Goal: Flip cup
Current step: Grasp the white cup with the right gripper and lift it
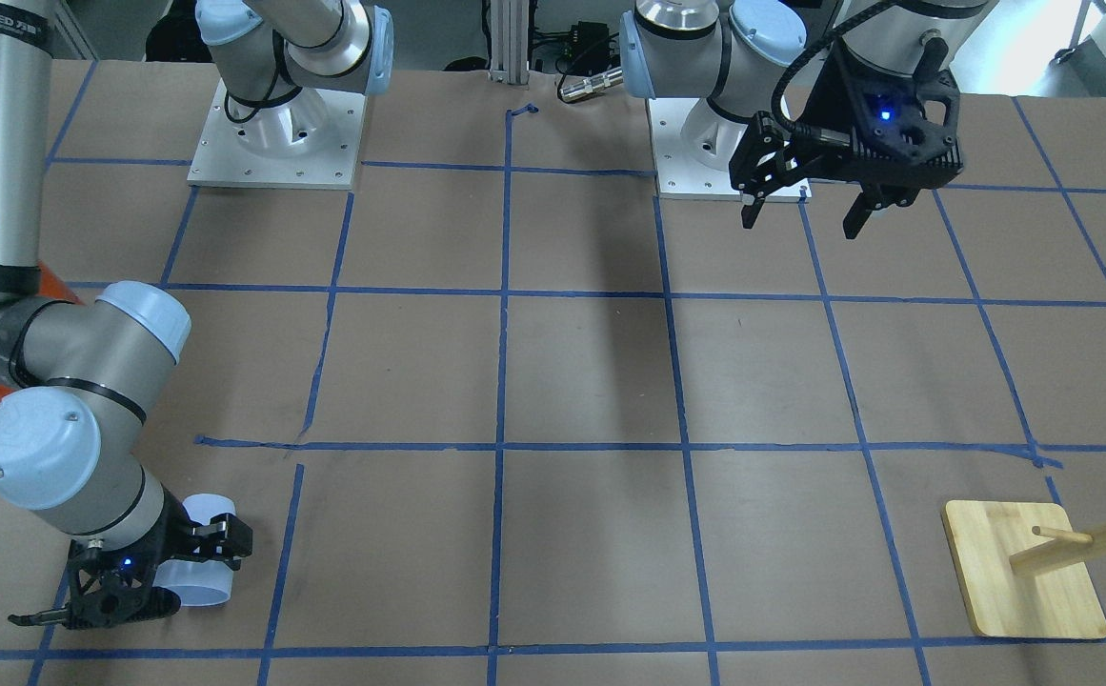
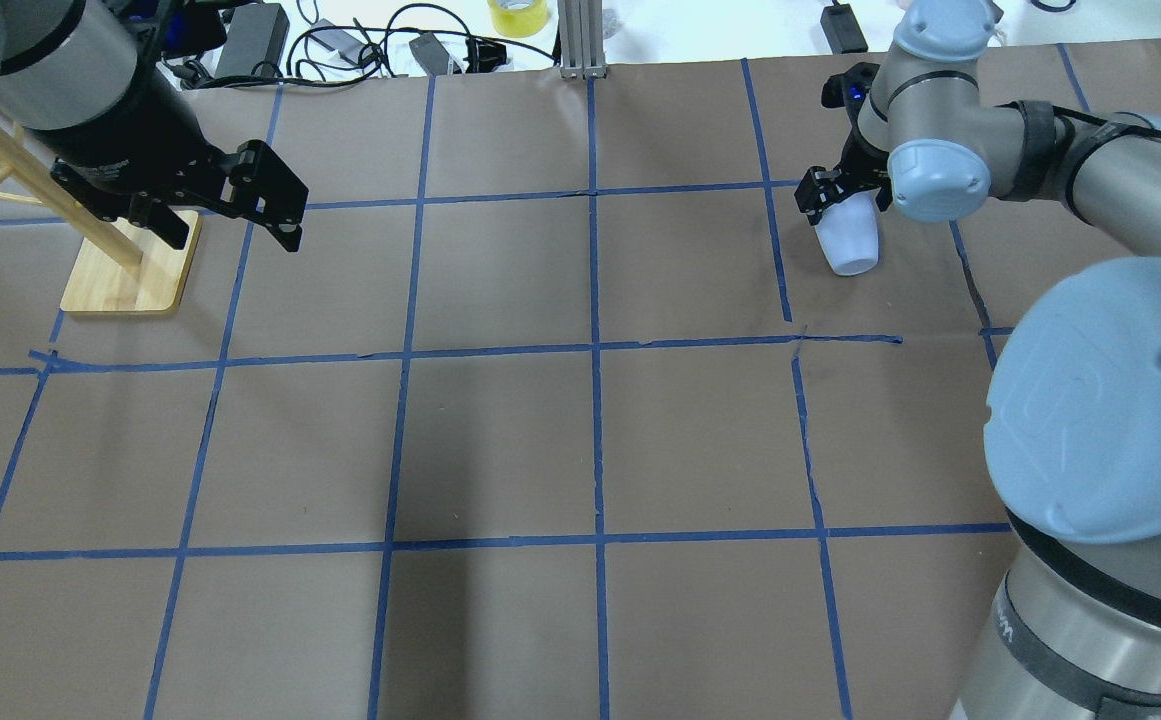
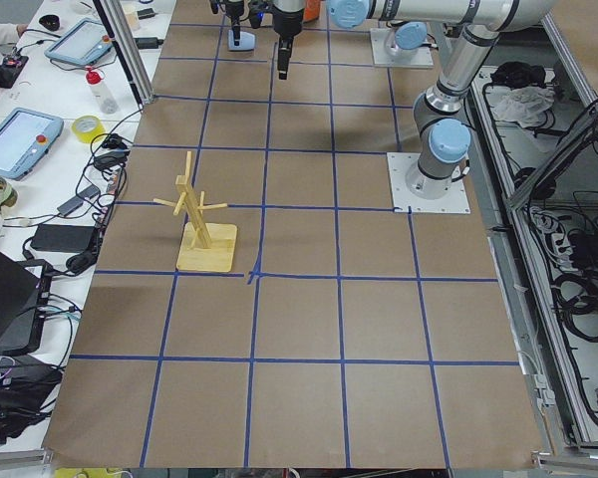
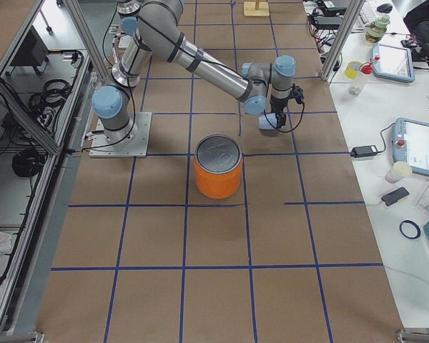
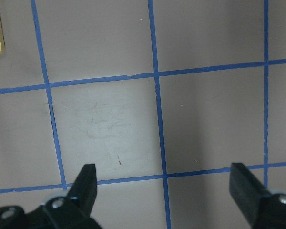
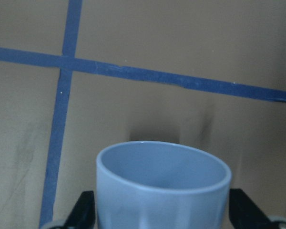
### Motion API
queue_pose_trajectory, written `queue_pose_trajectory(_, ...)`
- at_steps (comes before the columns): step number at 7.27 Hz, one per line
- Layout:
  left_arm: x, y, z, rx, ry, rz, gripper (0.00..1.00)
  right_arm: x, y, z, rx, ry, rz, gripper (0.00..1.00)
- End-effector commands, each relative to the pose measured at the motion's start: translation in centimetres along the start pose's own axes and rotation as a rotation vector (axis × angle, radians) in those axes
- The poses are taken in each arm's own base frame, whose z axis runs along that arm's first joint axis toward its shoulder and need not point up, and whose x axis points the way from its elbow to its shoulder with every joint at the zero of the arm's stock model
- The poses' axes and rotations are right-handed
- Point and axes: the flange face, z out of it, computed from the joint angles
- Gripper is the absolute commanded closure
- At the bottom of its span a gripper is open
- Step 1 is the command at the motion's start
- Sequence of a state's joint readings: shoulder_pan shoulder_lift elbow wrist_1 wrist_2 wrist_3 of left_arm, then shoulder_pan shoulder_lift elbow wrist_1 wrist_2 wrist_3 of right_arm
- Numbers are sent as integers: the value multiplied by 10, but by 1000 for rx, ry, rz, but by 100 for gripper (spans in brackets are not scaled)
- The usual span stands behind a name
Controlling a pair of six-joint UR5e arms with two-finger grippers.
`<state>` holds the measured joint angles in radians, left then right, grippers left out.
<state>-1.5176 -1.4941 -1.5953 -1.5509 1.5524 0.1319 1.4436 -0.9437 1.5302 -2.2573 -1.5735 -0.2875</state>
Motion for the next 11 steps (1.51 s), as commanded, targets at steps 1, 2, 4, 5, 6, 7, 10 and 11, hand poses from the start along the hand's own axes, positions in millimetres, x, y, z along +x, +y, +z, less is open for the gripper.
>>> queue_pose_trajectory(1,0,0,0,0,0,1,0,-2,0,9,-5,-20,-4,2)
queue_pose_trajectory(2,0,0,1,-1,0,-1,0,-2,0,9,-4,-23,-2,12)
queue_pose_trajectory(4,0,0,0,0,0,0,0,-3,-2,6,-1,-40,-5,38)
queue_pose_trajectory(5,0,0,1,-1,0,-1,0,-11,-7,-12,21,-36,-21,38)
queue_pose_trajectory(6,0,0,0,0,0,-1,0,-43,-11,-40,81,-112,-125,38)
queue_pose_trajectory(7,0,0,0,0,0,1,0,-89,-7,-58,106,-123,-263,39)
queue_pose_trajectory(10,0,1,-2,3,-2,1,0,-255,15,-82,152,-78,-724,40)
queue_pose_trajectory(11,0,1,-2,4,-2,3,0,-300,30,-81,148,-57,-810,41)
